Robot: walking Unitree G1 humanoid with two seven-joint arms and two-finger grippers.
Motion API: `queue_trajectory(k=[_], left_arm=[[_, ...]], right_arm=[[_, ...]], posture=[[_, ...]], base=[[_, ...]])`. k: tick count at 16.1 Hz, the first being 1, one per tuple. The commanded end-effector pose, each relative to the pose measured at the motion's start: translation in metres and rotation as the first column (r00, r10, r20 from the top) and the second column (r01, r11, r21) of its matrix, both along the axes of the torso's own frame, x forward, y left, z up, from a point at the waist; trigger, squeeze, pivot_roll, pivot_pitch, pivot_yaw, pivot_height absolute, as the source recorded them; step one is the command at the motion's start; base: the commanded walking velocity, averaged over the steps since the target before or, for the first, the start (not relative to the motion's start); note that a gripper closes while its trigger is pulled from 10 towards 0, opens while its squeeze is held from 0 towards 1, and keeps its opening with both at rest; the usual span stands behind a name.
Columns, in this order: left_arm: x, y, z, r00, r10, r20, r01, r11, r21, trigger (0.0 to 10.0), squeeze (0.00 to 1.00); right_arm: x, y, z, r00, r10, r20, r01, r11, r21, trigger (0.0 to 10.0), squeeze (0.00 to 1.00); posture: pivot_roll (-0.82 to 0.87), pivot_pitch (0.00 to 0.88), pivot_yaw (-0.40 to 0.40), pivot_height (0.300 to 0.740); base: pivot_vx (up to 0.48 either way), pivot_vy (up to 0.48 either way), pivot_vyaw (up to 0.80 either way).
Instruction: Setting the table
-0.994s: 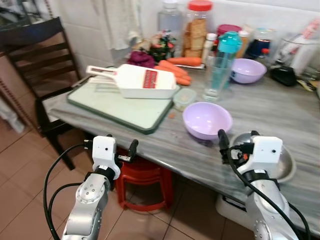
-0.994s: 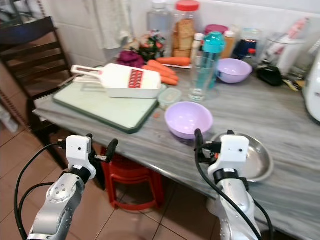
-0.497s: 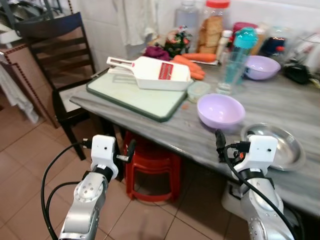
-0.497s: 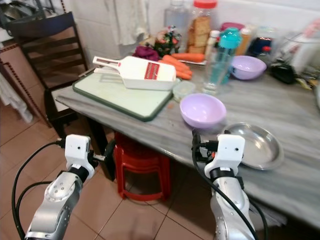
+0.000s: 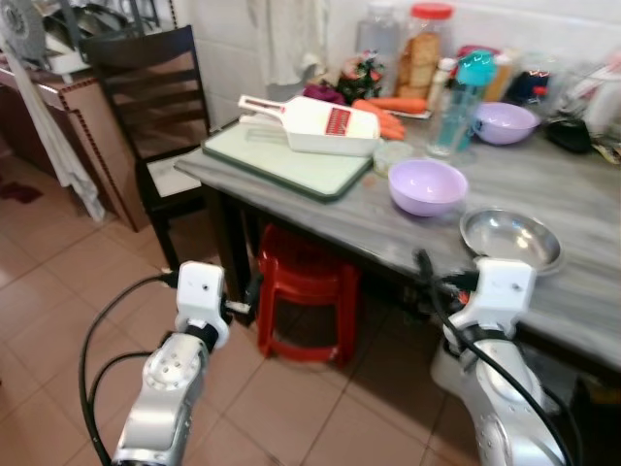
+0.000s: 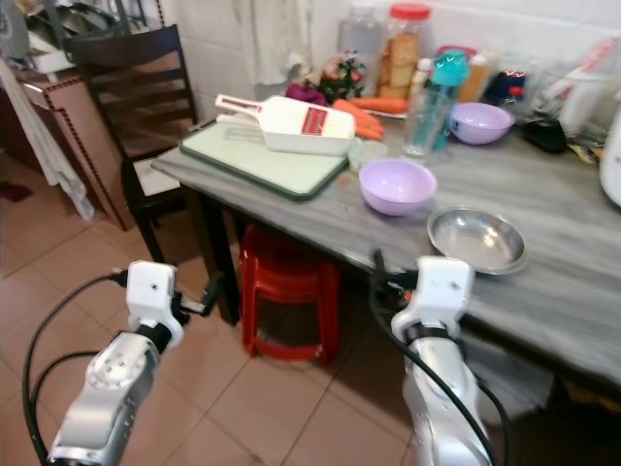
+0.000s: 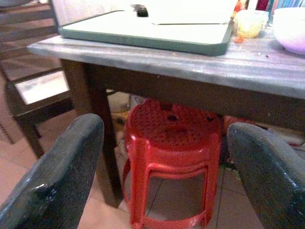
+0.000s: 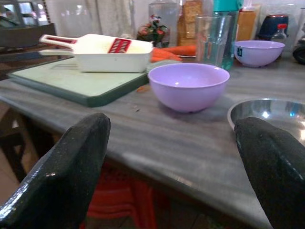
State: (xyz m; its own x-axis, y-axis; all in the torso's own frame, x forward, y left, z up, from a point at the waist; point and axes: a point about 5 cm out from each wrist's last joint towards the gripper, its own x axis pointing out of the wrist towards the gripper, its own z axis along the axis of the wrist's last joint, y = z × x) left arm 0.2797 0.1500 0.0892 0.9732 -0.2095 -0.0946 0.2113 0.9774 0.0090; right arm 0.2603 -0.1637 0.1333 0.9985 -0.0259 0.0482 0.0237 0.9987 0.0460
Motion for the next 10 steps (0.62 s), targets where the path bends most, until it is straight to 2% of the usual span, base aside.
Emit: queue_trajectory(k=[1,7,8,10], left_arm=[[-0.0001,-0.0022,0.0000,1.000,-0.010,-0.006,0.010,1.000,0.002,10.0,0.00],[0.0001,0.0010,0.0005,1.000,-0.018,-0.007,0.018,1.000,0.013,10.0,0.00],[0.0000,0.0011,0.0004,1.000,-0.018,-0.008,0.018,1.000,0.014,10.0,0.00],[-0.0017,0.0000,-0.0007,1.000,-0.022,-0.011,0.022,1.000,0.014,10.0,0.00]], right_arm=[[0.0012,-0.0044,0.0021,1.000,-0.017,0.002,0.017,1.000,-0.003,10.0,0.00],[0.0051,-0.0020,0.0004,1.000,-0.017,-0.009,0.017,1.000,0.019,10.0,0.00],[0.0055,-0.0014,0.0006,1.000,-0.017,-0.009,0.017,1.000,0.022,10.0,0.00],[0.0064,-0.0002,0.0003,1.000,-0.010,-0.008,0.010,1.000,0.028,10.0,0.00]], posture=[[0.02,0.000,0.018,0.740],[0.02,0.000,0.027,0.740],[0.02,0.000,0.029,0.740],[0.02,0.000,0.027,0.740]], base=[[-0.296,0.000,0.00],[-0.297,0.000,0.00],[-0.300,0.000,-0.51],[-0.298,0.000,0.00]])
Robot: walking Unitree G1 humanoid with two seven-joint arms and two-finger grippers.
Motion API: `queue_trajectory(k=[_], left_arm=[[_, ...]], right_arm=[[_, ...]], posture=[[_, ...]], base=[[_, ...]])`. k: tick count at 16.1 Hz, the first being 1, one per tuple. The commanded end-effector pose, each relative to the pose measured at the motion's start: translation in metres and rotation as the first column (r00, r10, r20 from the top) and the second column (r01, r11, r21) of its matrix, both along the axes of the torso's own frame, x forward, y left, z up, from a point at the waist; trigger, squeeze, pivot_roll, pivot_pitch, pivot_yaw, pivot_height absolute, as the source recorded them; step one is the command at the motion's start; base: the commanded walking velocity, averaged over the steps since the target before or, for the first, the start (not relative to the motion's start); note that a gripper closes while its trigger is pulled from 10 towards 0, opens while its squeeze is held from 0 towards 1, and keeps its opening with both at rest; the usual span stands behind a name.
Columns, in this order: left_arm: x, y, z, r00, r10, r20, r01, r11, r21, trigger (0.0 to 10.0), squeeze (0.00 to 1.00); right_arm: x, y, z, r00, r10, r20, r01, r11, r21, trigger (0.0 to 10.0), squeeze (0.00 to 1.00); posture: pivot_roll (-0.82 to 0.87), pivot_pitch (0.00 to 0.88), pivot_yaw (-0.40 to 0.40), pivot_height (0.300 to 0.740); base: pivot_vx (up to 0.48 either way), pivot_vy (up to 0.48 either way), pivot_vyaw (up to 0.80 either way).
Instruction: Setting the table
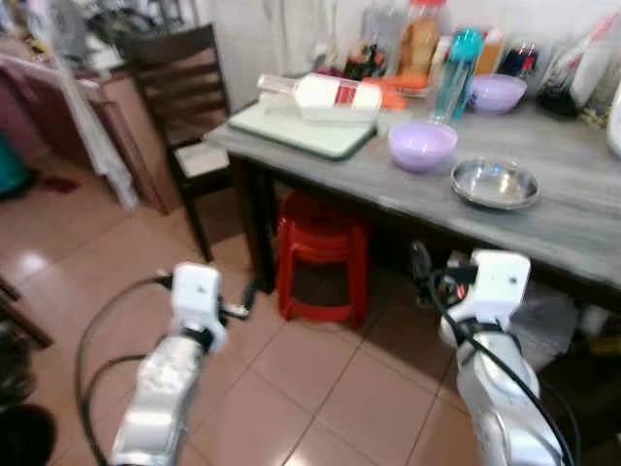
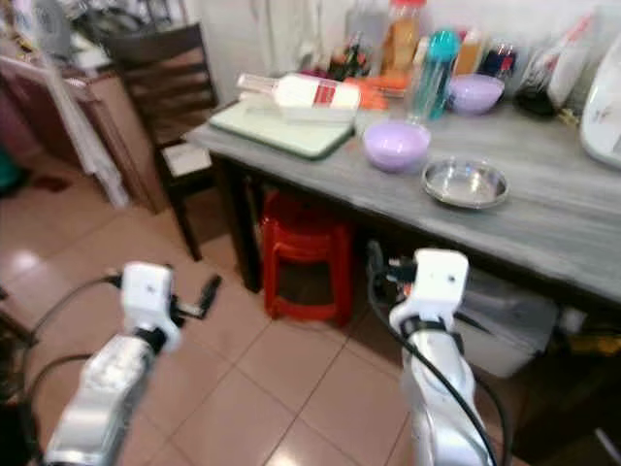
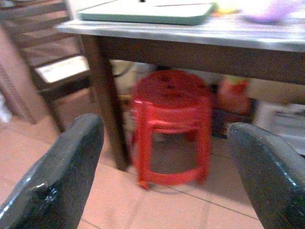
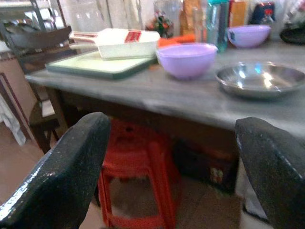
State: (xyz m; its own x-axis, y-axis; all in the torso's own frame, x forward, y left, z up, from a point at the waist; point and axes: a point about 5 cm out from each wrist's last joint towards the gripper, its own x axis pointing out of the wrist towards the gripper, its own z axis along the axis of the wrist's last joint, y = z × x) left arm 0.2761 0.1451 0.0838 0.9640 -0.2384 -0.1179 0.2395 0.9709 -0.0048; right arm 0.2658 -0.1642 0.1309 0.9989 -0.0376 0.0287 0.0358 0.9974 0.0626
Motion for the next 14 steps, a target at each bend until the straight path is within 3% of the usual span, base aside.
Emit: queue_trajectory(k=[1,8,14], left_arm=[[0.0018,0.0045,0.0049,1.000,0.002,0.018,-0.003,1.000,0.023,10.0,0.00],[-0.0003,-0.0026,0.0120,0.992,-0.112,0.067,0.112,0.994,-0.003,10.0,0.00],[-0.0013,-0.0044,0.0121,0.989,-0.134,0.065,0.135,0.991,-0.015,10.0,0.00]], right_arm=[[0.0011,0.0006,0.0026,1.000,0.002,0.011,-0.002,1.000,0.012,10.0,0.00],[0.0033,0.0044,0.0008,1.000,0.014,0.001,-0.014,1.000,0.020,10.0,0.00],[0.0038,0.0065,0.0011,1.000,0.020,0.002,-0.020,0.999,0.027,10.0,0.00]], posture=[[0.02,0.000,0.026,0.740],[0.02,0.000,0.024,0.740],[0.02,0.000,0.025,0.740]], base=[[-0.292,0.000,0.00],[0.000,0.000,0.00],[0.000,0.000,-0.58]])
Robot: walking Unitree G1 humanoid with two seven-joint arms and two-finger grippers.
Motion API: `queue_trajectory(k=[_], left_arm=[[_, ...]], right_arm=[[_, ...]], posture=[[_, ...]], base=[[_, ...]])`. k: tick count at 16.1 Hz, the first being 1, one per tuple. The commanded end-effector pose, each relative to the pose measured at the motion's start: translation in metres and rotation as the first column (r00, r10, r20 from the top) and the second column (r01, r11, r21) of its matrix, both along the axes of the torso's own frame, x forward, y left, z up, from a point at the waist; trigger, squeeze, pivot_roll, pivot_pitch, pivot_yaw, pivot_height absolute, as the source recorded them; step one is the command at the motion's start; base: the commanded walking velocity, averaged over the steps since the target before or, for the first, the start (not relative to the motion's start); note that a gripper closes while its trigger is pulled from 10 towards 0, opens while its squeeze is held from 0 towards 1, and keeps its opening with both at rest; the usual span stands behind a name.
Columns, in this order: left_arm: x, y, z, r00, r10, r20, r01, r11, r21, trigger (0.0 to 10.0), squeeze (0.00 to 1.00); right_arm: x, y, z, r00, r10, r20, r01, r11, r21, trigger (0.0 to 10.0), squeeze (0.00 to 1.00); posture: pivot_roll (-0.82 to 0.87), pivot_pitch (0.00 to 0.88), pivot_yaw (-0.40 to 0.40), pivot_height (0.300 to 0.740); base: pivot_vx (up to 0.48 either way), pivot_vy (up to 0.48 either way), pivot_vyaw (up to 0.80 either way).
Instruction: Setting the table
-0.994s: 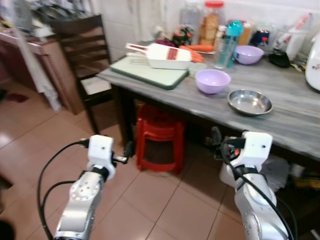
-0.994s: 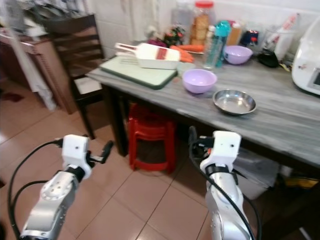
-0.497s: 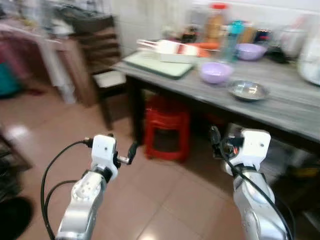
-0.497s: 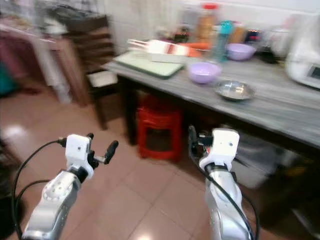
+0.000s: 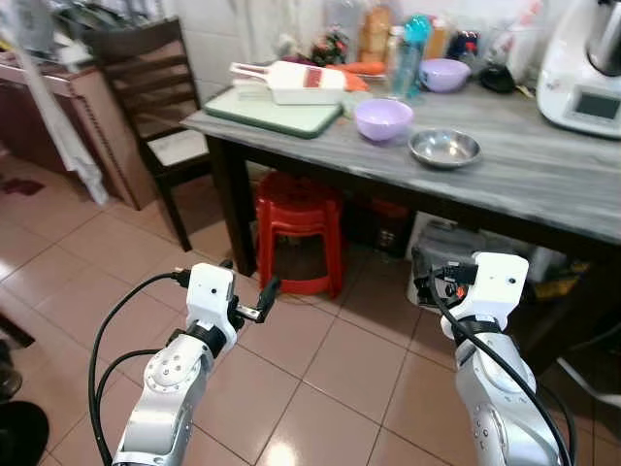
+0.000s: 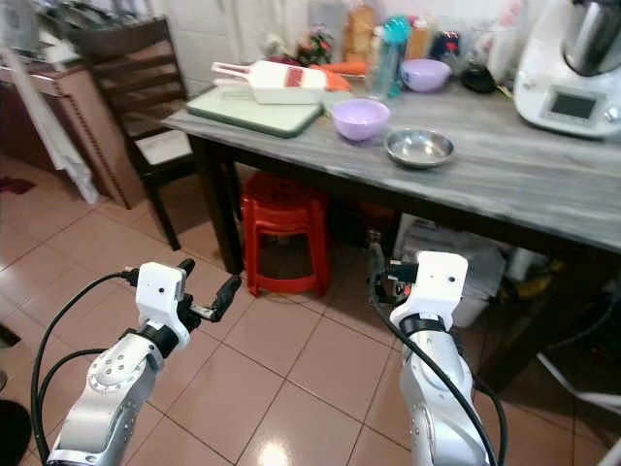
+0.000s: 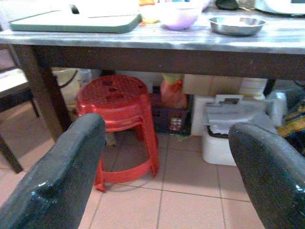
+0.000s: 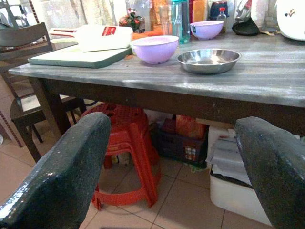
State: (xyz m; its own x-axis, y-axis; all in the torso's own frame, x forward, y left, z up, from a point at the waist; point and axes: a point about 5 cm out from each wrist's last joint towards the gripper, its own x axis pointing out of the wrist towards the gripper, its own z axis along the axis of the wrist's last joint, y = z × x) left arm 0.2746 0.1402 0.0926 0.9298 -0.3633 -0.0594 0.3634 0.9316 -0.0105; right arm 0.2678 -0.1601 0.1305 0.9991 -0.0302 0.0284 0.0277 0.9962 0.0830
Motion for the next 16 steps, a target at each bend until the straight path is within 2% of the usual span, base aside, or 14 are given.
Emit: queue_trajectory(k=[1,10,16], left_arm=[[-0.0002,-0.0002,0.0033,1.000,-0.011,0.008,0.011,1.000,-0.003,10.0,0.00],[-0.0016,-0.0006,0.0024,1.000,-0.031,0.002,0.031,1.000,-0.003,10.0,0.00],[-0.0020,-0.0027,0.0027,0.999,-0.038,0.003,0.038,0.999,-0.006,10.0,0.00]], right_arm=[[0.0017,0.0023,0.0015,1.000,0.012,0.002,-0.012,1.000,0.007,10.0,0.00],[0.0022,0.0017,0.0002,1.000,0.015,-0.001,-0.015,1.000,0.005,10.0,0.00],[0.0031,0.0010,0.0002,1.000,0.019,0.000,-0.019,1.000,0.003,10.0,0.00]], posture=[[0.02,0.000,0.025,0.740],[0.02,0.000,0.026,0.740],[0.02,0.000,0.020,0.740]], base=[[0.000,0.000,-0.54],[0.000,-0.302,-0.70],[0.000,-0.315,-0.07]])
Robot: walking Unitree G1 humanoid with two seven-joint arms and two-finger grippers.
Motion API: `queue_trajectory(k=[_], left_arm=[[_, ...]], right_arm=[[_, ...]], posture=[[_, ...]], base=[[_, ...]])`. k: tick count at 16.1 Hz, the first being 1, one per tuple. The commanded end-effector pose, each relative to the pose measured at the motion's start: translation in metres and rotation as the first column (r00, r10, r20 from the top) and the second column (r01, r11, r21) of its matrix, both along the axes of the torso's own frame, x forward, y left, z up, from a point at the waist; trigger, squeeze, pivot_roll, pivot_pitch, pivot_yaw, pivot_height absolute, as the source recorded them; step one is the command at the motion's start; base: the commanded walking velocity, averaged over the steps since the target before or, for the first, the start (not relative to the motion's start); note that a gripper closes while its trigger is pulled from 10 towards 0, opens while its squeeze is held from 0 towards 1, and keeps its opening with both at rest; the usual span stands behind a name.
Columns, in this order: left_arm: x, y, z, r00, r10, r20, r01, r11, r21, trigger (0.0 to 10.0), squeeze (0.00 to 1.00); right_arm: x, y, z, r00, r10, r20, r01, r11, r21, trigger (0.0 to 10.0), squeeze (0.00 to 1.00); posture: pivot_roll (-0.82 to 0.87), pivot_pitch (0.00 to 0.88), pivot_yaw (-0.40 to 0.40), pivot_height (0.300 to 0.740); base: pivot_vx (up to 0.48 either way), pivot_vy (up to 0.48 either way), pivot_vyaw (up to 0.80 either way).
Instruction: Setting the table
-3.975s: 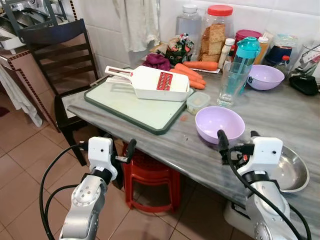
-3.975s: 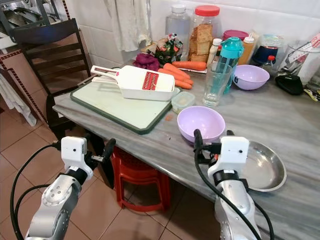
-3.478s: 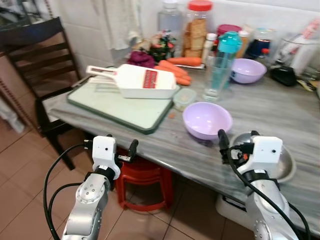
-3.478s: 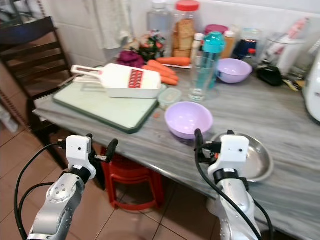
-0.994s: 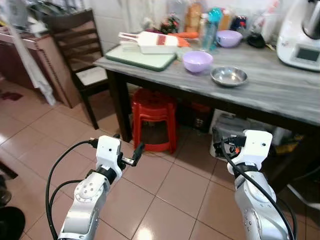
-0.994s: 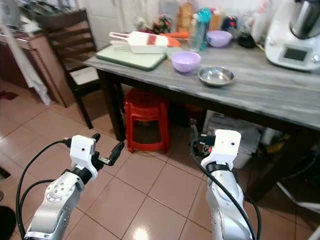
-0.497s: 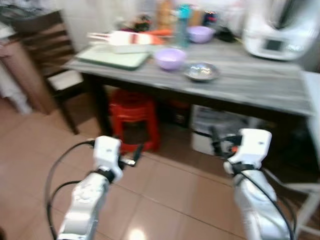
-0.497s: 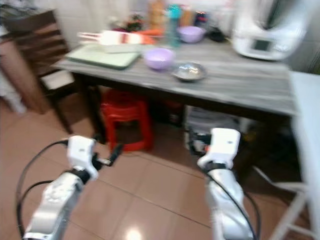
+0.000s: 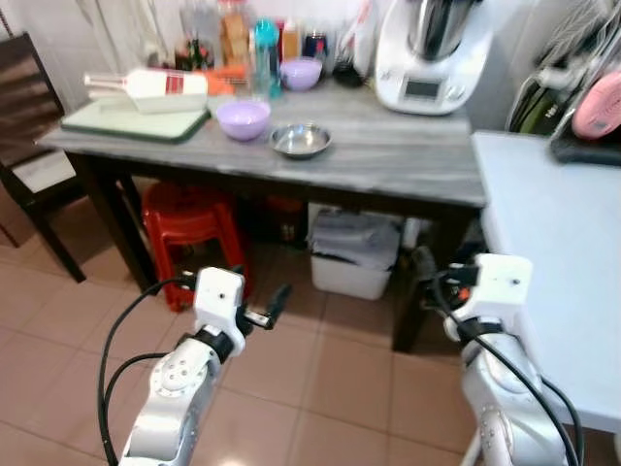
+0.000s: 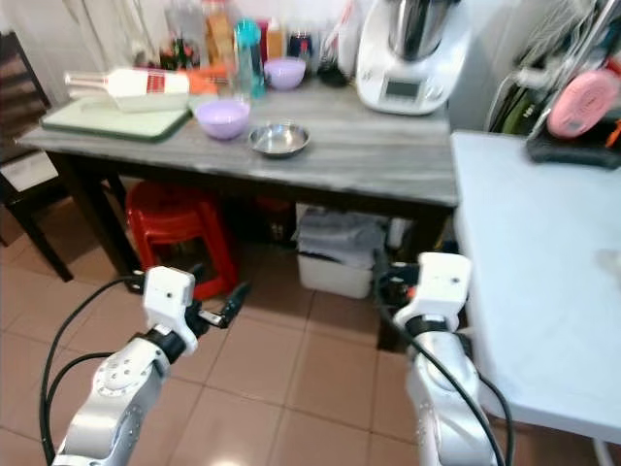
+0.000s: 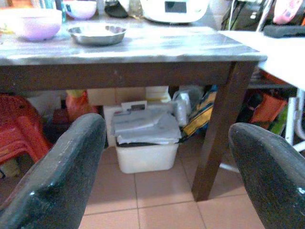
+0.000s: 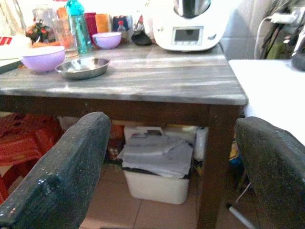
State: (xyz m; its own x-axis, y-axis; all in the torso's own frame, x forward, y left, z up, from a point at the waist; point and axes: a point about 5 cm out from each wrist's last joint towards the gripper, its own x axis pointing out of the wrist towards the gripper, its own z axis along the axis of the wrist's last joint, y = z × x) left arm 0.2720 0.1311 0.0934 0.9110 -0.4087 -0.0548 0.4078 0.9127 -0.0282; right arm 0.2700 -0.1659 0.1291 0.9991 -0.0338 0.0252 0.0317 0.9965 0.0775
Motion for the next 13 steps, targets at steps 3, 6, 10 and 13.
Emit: queue_trajectory(k=[3,6,10,13], left_arm=[[0.0005,0.0053,0.0025,1.000,0.006,0.007,-0.006,1.000,0.011,10.0,0.00],[0.0001,0.0056,0.0025,1.000,0.006,0.006,-0.006,1.000,0.013,10.0,0.00],[0.0001,0.0071,0.0027,1.000,0.002,0.002,-0.002,1.000,0.012,10.0,0.00],[0.0004,0.0080,0.0028,1.000,0.003,0.001,-0.003,1.000,0.015,10.0,0.00]], right_arm=[[0.0011,0.0072,0.0017,1.000,0.024,0.005,-0.025,1.000,0.008,10.0,0.00],[0.0005,0.0075,0.0018,1.000,0.028,0.007,-0.028,1.000,0.010,10.0,0.00],[-0.0001,0.0083,0.0015,1.000,0.025,0.007,-0.025,1.000,0.016,10.0,0.00],[-0.0003,0.0077,0.0009,1.000,0.021,0.006,-0.021,1.000,0.019,10.0,0.00]], posture=[[0.02,0.000,0.021,0.740],[0.02,0.000,0.024,0.740],[0.02,0.000,0.028,0.740],[0.02,0.000,0.033,0.740]], base=[[0.000,-0.314,0.00],[0.000,-0.315,0.00],[0.000,-0.353,0.00],[0.000,-0.354,0.00]])
